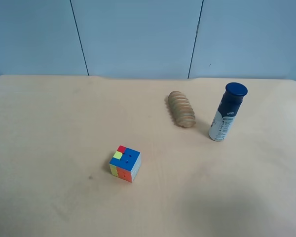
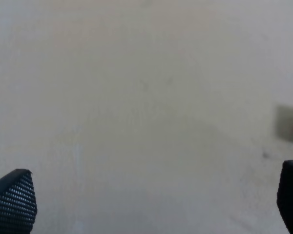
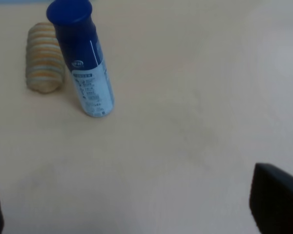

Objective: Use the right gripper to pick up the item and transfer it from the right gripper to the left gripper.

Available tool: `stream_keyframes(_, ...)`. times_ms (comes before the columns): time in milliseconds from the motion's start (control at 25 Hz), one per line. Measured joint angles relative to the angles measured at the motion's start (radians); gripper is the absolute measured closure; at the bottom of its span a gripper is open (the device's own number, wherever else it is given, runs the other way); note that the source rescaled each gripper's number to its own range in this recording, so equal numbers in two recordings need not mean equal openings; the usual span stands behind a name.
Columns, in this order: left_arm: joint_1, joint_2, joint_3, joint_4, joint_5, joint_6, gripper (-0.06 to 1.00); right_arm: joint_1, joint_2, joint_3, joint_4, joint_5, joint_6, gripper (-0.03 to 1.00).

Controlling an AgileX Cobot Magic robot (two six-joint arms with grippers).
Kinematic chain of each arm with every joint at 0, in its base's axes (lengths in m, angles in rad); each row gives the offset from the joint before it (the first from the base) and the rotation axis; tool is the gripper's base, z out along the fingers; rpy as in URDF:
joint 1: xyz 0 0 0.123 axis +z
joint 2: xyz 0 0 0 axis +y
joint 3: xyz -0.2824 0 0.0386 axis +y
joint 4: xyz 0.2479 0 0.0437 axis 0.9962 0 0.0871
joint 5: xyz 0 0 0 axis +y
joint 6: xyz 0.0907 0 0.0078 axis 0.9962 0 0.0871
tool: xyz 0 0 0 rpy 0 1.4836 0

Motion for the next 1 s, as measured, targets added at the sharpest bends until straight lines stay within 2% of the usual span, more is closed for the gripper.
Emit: stream_keyframes(1000, 0.000, 0.000, 0.000, 0.000, 0.000, 0.000, -0.06, 0.000, 0.000, 0.000, 0.000, 0.000, 0.000, -0.03)
